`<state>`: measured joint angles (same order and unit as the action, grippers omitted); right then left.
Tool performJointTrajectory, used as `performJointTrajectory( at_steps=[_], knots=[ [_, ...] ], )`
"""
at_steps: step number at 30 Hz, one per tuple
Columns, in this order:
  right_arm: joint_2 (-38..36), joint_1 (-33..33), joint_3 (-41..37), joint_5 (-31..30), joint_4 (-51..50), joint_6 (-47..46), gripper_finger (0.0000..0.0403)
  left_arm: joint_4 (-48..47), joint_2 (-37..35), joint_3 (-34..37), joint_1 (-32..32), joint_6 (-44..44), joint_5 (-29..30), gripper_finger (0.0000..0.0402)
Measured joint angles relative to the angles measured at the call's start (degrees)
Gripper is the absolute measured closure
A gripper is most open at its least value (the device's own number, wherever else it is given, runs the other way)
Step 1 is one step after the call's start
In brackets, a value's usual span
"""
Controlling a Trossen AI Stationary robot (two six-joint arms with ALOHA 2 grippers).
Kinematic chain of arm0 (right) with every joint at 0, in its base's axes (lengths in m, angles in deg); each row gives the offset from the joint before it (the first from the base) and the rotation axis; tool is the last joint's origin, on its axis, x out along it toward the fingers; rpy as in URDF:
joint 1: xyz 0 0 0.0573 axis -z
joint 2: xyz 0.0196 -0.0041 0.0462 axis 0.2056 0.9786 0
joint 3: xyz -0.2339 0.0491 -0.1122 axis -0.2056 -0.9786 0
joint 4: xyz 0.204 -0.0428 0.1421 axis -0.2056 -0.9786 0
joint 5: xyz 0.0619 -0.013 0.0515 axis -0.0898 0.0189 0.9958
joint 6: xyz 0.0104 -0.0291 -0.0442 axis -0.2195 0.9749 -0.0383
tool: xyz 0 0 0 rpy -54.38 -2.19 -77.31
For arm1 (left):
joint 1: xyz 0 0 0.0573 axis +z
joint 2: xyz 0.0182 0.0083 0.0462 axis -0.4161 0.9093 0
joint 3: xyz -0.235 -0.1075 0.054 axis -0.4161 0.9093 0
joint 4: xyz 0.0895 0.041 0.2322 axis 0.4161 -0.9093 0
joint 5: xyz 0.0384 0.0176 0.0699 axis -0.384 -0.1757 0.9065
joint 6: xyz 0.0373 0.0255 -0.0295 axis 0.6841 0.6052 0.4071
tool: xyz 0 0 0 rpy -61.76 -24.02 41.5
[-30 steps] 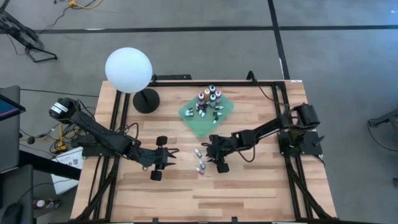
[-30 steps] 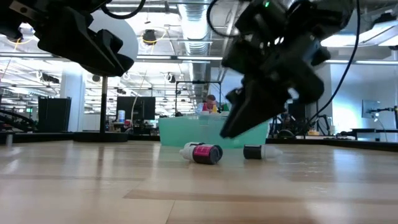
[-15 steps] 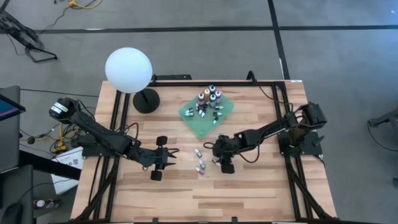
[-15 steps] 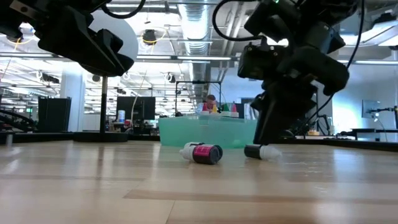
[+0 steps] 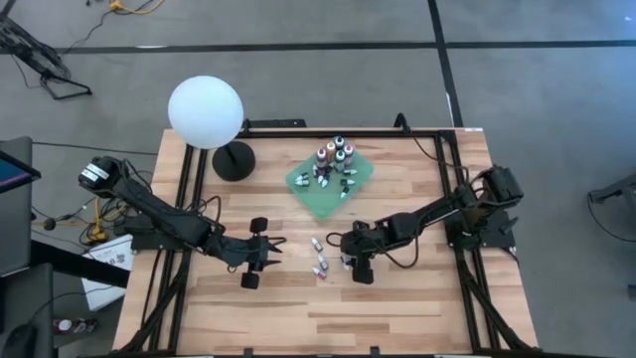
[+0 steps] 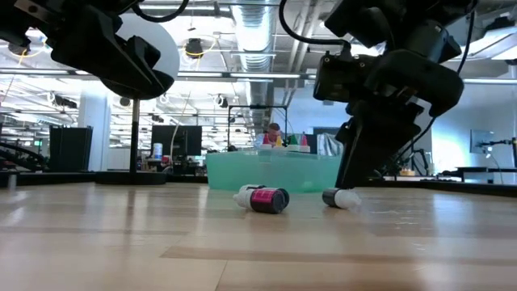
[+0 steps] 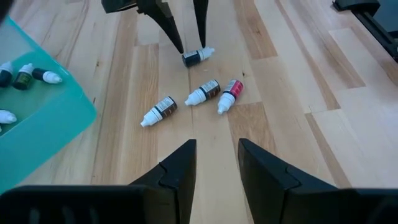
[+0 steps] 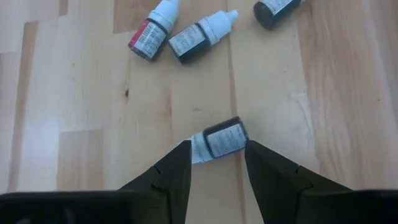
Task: Pick & Place food coloring
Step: Put the purple food coloring bottle into the green bin
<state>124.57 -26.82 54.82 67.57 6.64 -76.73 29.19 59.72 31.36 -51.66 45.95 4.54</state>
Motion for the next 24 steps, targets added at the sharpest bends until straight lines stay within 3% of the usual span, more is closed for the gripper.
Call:
performJointTrajectory(
  at_steps=[7,17,24],
  knots=[
    [0.0,-0.4,0.0,-0.9,0.0,-0.6,0.0258,0.1,0.0,0.0,0.0,-0.6,0.0,0.0288],
    [0.0,-0.8,0.0,-1.2,0.1,-15.2,0.0259,0.0,0.0,0.0,0.0,-0.8,0.0,0.0288],
    [0.0,-1.1,0.0,-5.2,0.9,-22.0,0.0263,0.0,0.0,0.0,0.0,-0.8,0.0,0.0288]
  ],
)
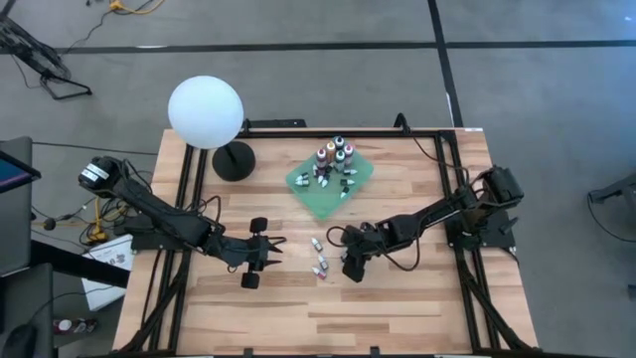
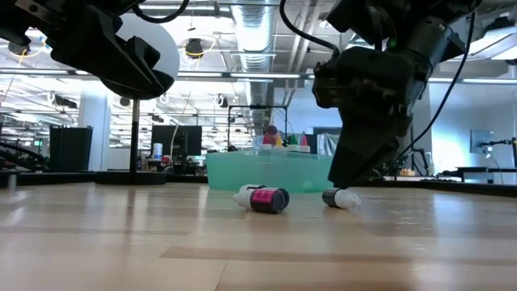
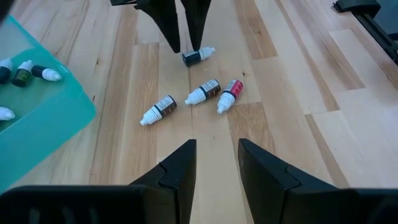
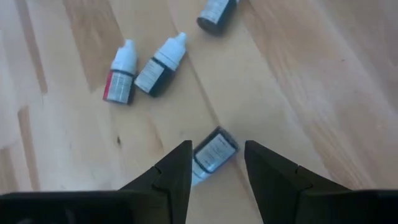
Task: Pick & Place food coloring
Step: Put the purple food coloring bottle into the green bin
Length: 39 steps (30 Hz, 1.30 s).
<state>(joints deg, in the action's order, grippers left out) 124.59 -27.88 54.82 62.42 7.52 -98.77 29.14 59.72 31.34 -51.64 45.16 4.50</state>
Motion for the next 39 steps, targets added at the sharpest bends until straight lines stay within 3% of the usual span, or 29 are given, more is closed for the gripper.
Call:
performJointTrajectory(
  at_steps=[8,23,39],
  knots=[
    [0.0,-1.3,0.0,-3.0,0.7,-5.6,0.0264,-0.1,0.0,0.0,0.0,0.2,0.0,0.0288],
    [1.2,-3.2,0.0,-8.0,0.7,-7.5,0.0261,-0.1,0.0,0.0,0.0,-0.2,-0.1,0.0288],
    [1.0,-3.9,0.0,-9.2,0.5,8.7,0.0250,0.0,0.0,0.0,0.0,-0.6,-0.1,0.0288]
  ],
)
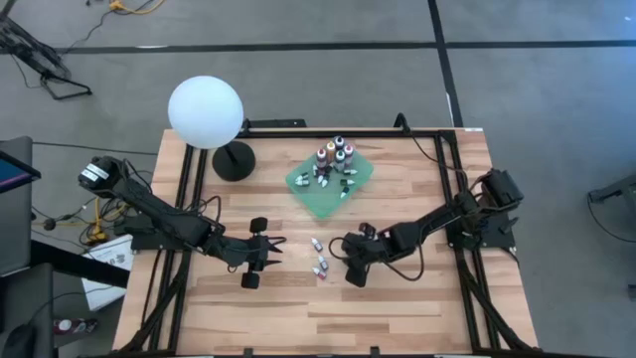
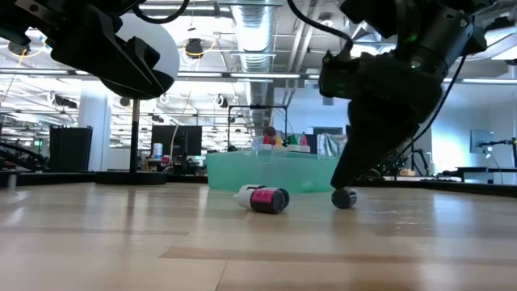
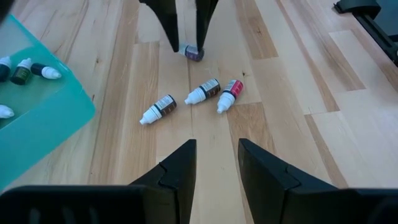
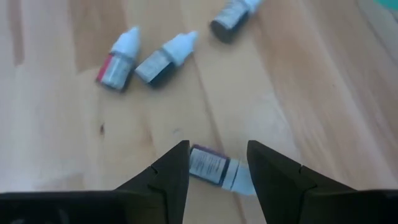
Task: Pick & Place food coloring
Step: Put the purple food coloring bottle into the green bin
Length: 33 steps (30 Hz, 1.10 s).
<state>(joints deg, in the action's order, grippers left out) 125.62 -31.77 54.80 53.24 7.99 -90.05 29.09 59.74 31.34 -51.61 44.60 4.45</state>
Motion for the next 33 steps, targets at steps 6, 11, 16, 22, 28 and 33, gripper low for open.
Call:
performJointTrajectory(
  at_steps=[6,11,16,22,28,33],
  knots=[
    [-0.5,0.1,0.0,2.9,0.2,9.4,0.0244,0.0,0.0,0.0,0.0,0.1,0.0,0.0288],
    [-0.5,1.3,0.0,6.8,0.3,15.2,0.0243,0.0,0.0,0.0,0.0,0.0,0.0,0.0288],
    [-0.5,2.4,0.0,10.1,0.3,21.2,0.0245,0.0,0.0,0.0,0.0,-0.3,0.0,0.0288],
    [-0.5,3.6,0.0,13.2,0.1,25.3,0.0242,0.1,0.0,0.0,0.0,-0.6,0.0,0.0288],
    [-0.8,3.5,0.0,13.7,0.0,32.8,0.0234,0.1,0.0,0.0,0.0,-1.4,0.0,0.0288],
    [-0.8,3.7,0.0,13.7,-0.2,36.0,0.0220,0.1,0.0,0.0,0.0,-1.7,0.0,0.0288]
  ],
)
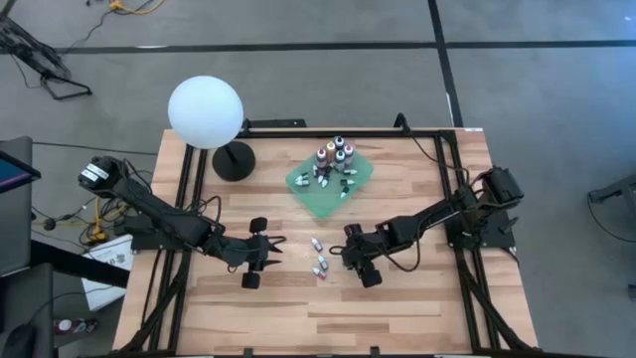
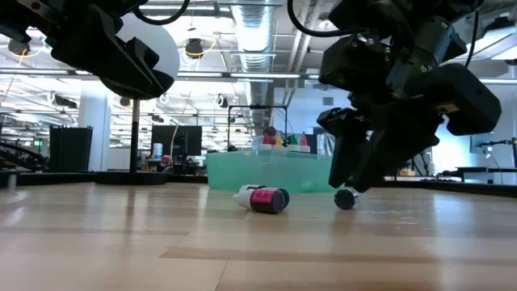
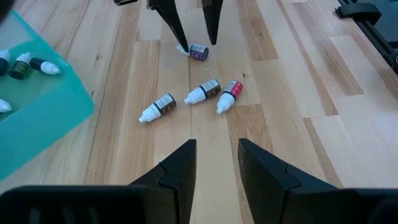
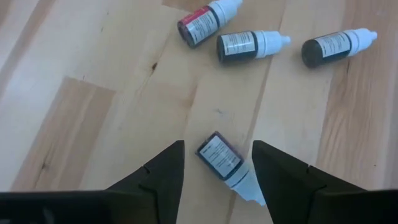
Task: Pick & Place food coloring
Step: Put the purple food coloring bottle into the green bin
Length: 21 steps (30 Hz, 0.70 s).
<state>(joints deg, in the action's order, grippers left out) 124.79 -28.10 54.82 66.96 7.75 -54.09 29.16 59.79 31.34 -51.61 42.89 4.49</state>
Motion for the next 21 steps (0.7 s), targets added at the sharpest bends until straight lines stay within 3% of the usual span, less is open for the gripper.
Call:
performJointTrajectory(
  at_steps=[7,21],
  knots=[
    [0.0,0.7,0.0,-0.1,-3.0,-0.1,0.0214,0.0,0.0,0.0,0.0,0.0,0.4,0.0288],
    [0.0,0.6,0.0,-0.6,-3.2,-3.6,0.0246,0.4,0.0,0.0,0.0,0.0,0.5,0.0288]
  ],
)
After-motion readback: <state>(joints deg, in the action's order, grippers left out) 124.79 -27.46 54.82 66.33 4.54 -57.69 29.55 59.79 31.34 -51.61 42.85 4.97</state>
